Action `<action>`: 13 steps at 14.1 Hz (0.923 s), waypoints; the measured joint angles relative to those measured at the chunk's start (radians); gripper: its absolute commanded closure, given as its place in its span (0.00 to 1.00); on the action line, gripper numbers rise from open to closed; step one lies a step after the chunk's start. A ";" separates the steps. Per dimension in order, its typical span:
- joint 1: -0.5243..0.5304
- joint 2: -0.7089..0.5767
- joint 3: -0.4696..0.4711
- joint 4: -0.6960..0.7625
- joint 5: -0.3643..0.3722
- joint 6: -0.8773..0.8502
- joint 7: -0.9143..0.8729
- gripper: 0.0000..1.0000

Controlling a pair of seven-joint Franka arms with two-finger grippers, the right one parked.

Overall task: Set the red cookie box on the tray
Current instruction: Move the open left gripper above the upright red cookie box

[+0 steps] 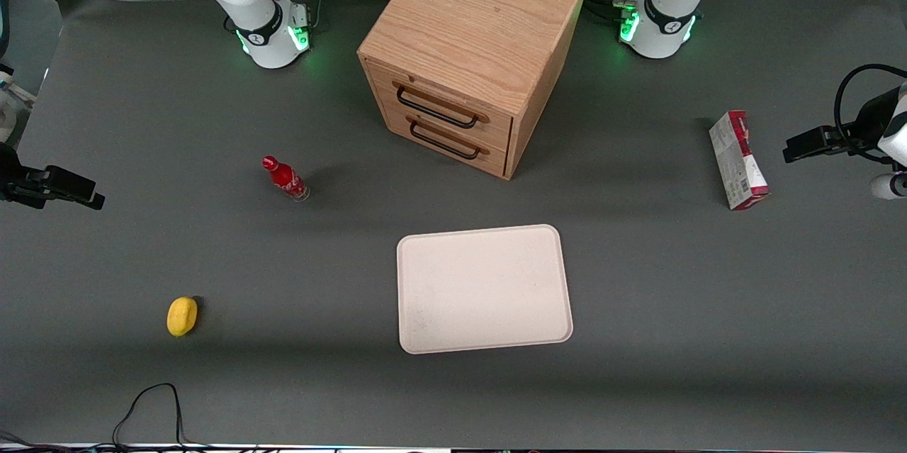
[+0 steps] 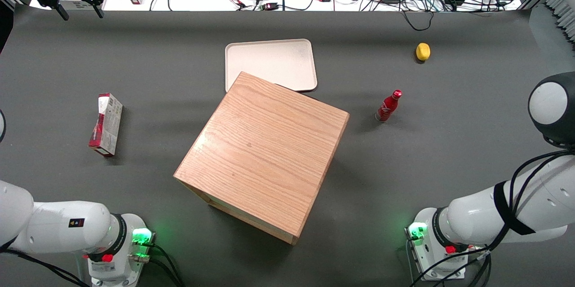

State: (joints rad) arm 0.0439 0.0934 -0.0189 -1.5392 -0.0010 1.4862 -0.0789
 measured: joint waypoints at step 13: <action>0.154 0.006 0.018 0.004 0.023 -0.045 0.205 0.00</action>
State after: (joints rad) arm 0.1979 0.0989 -0.0006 -1.5348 0.0220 1.4412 0.1259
